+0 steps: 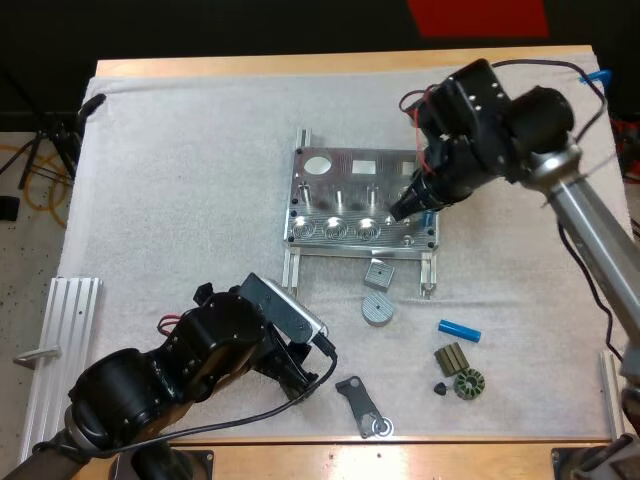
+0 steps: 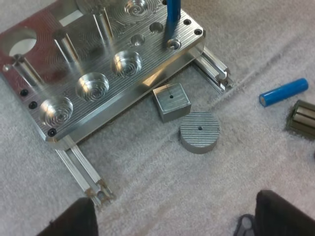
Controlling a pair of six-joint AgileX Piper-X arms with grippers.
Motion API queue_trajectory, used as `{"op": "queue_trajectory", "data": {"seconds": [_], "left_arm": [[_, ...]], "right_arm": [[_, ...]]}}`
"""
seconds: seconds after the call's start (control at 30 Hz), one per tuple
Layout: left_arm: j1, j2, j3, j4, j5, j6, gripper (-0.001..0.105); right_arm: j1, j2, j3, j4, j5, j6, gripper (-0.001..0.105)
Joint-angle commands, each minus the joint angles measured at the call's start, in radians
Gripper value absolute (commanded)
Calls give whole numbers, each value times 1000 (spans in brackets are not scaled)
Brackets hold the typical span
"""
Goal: Load cells from right to left
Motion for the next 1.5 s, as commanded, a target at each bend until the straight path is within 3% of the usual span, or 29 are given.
{"op": "queue_trajectory", "data": {"seconds": [0.0,0.6,0.8,1.07,1.47], "left_arm": [[-2,-6,-6,3,-26,3,65],[-2,-6,-6,3,-26,23,65],[-2,-6,-6,3,-26,23,65],[-2,-6,-6,3,-26,25,65],[-2,-6,-6,3,-26,27,65]], "right_arm": [[-1,15,-10,10,14,-15,11],[0,179,-10,-87,54,-110,11],[0,216,-10,-86,138,-220,11],[27,238,-10,-91,144,-495,11],[47,285,-10,-102,222,-680,11]]}}
